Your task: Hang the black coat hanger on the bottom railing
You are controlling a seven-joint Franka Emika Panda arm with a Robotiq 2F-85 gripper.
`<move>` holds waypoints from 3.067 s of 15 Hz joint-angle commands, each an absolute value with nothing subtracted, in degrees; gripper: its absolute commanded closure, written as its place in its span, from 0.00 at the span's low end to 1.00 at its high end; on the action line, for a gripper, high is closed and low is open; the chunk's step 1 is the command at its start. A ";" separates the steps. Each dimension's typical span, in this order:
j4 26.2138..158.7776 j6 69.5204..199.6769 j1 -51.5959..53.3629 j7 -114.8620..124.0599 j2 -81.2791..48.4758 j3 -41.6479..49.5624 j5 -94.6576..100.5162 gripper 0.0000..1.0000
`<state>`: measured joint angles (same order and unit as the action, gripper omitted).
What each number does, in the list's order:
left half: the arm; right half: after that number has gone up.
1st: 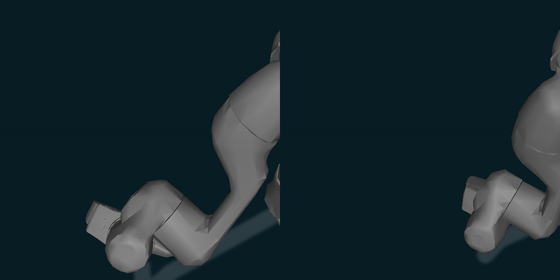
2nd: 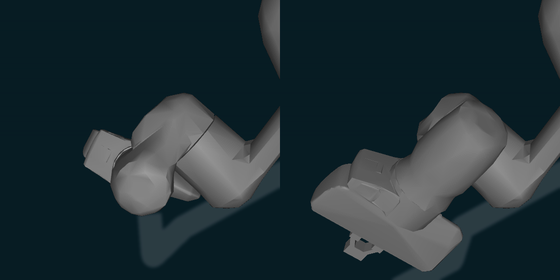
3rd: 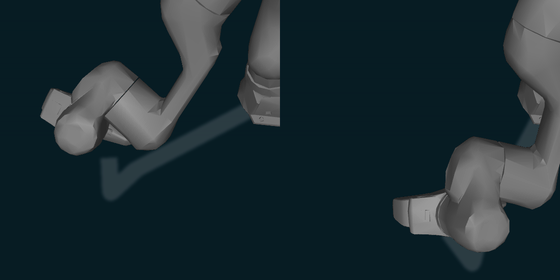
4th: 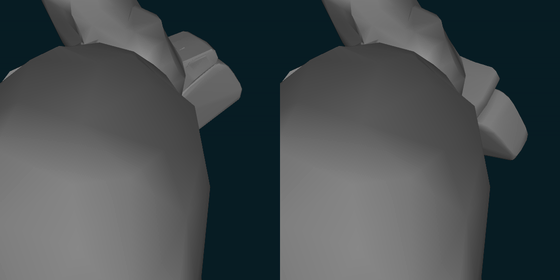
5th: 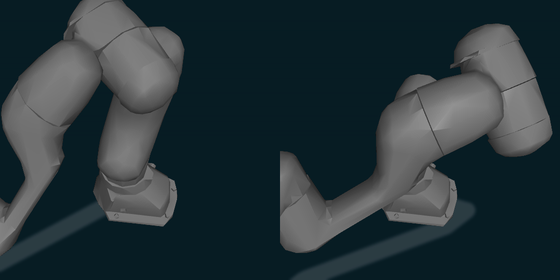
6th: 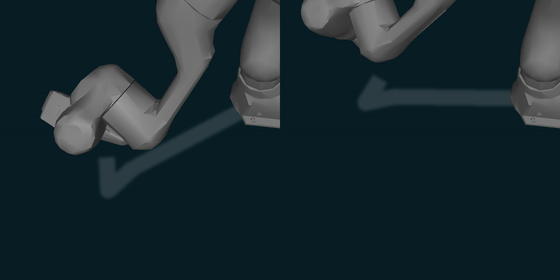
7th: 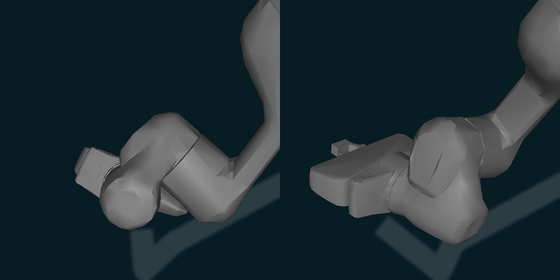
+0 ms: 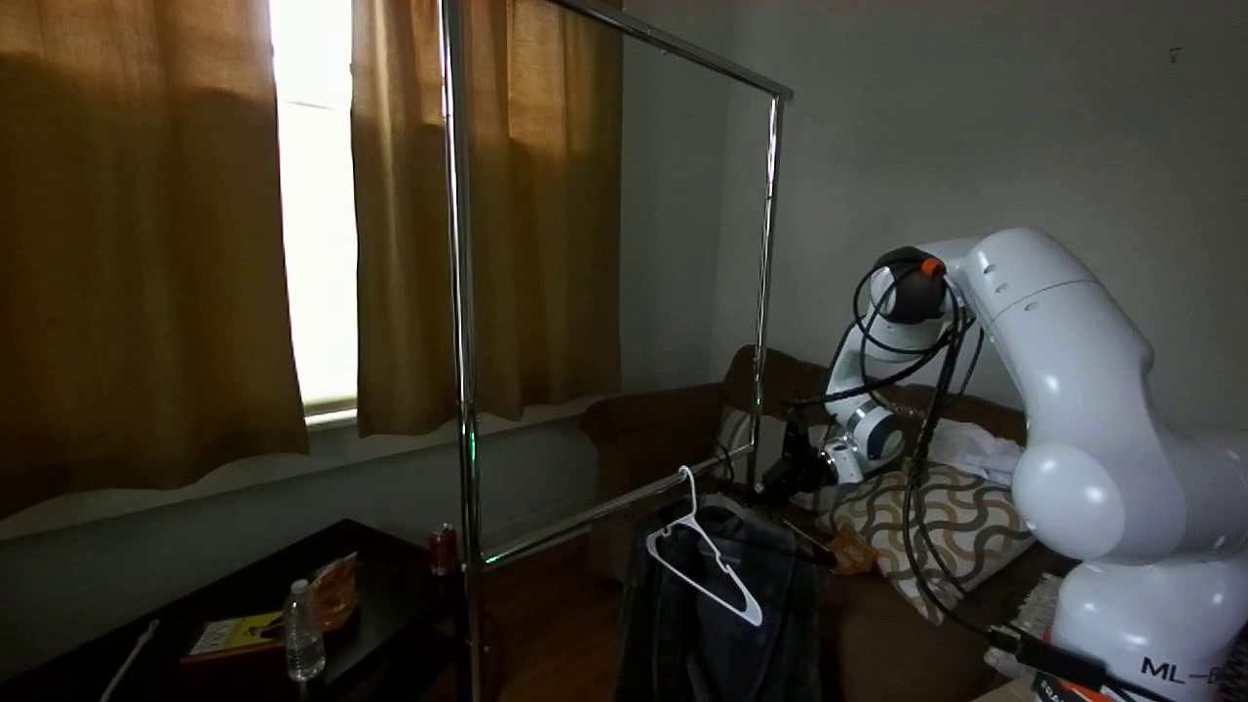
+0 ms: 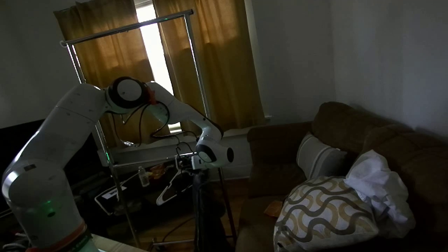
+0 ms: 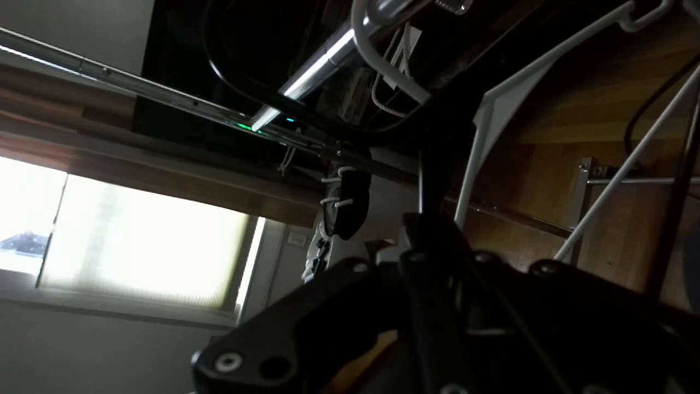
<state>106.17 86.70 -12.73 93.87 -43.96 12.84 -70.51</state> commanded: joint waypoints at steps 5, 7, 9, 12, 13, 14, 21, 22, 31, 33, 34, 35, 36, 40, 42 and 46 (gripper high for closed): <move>100.21 87.88 -12.52 100.56 -49.68 11.08 -75.56 0.98; 98.88 88.03 -12.53 102.36 -51.14 10.73 -76.09 0.98; 97.59 88.01 -12.52 103.71 -52.47 10.41 -76.27 0.98; 95.81 88.24 -12.26 105.45 -54.51 9.97 -76.18 0.98; 95.21 88.38 -12.11 105.99 -55.13 9.78 -76.03 0.98; 94.77 88.52 -11.98 106.38 -55.65 9.60 -75.89 0.98; 93.70 88.08 -10.39 107.22 -56.97 8.17 -75.22 0.98; 93.54 87.98 -10.12 107.38 -57.11 7.98 -75.13 0.98; 92.85 87.74 -8.47 107.54 -58.05 6.98 -74.83 0.98; 92.82 87.59 -8.42 107.26 -57.97 7.21 -74.42 0.66; 93.01 87.70 -8.45 106.93 -57.67 7.27 -74.45 0.65; 93.30 87.59 -8.46 106.16 -57.18 7.39 -74.13 0.60; 93.56 87.71 -8.41 105.76 -56.80 7.51 -73.96 0.52; 95.33 87.55 -8.84 104.39 -54.63 7.94 -73.82 0.23; 96.35 87.87 -8.90 102.56 -53.39 8.65 -73.15 0.08; 99.62 89.86 -8.32 95.84 -49.82 11.01 -70.08 0.00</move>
